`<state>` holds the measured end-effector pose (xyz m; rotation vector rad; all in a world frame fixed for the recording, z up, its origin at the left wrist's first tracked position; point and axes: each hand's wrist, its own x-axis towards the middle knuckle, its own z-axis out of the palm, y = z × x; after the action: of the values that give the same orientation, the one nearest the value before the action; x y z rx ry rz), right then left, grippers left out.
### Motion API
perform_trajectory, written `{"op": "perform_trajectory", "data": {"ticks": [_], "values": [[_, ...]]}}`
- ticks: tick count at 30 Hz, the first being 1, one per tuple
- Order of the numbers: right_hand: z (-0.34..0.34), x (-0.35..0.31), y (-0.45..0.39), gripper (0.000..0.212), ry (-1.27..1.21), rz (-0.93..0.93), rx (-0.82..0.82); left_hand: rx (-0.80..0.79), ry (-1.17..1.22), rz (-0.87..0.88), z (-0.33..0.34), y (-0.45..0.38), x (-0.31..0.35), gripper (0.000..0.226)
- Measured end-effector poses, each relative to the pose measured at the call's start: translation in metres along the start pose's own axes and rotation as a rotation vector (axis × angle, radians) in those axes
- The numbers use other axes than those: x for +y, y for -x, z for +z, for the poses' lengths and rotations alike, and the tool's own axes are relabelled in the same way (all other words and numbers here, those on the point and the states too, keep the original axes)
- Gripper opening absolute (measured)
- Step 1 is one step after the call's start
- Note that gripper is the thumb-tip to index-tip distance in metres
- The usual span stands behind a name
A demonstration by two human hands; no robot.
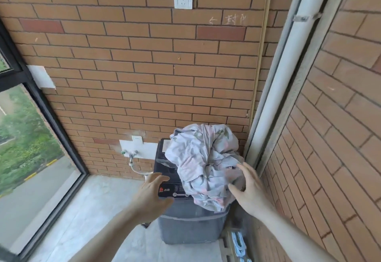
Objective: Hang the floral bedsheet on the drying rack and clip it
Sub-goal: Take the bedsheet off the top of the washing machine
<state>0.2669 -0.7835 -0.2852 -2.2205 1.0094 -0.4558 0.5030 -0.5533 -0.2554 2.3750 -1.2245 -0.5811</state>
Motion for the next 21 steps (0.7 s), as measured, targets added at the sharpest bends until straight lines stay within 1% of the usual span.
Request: {"op": "perform_trajectory", "data": {"ticks": [6,12,14,18,20,21], "values": [[0.004,0.028,-0.105,0.081,0.018,0.116,-0.032,-0.059,0.023,-0.037,0.023,-0.096,0.009,0.067],[0.014,0.067,-0.222,0.100,0.100,0.194,-0.134,-0.173,0.045,-0.150,0.065,-0.194,0.022,0.075],[0.018,0.079,-0.267,0.108,0.117,0.215,-0.164,-0.206,0.052,-0.187,0.080,-0.228,0.025,0.082],[0.037,0.096,-0.344,0.124,0.182,0.247,-0.231,-0.254,0.043,-0.266,0.113,-0.276,0.025,0.103],[0.052,0.107,-0.376,0.135,0.173,0.322,-0.290,-0.278,0.024,-0.296,0.132,-0.294,0.024,0.112],[0.065,0.118,-0.390,0.137,0.132,0.371,-0.326,-0.286,0.017,-0.312,0.139,-0.301,0.025,0.114]]}}
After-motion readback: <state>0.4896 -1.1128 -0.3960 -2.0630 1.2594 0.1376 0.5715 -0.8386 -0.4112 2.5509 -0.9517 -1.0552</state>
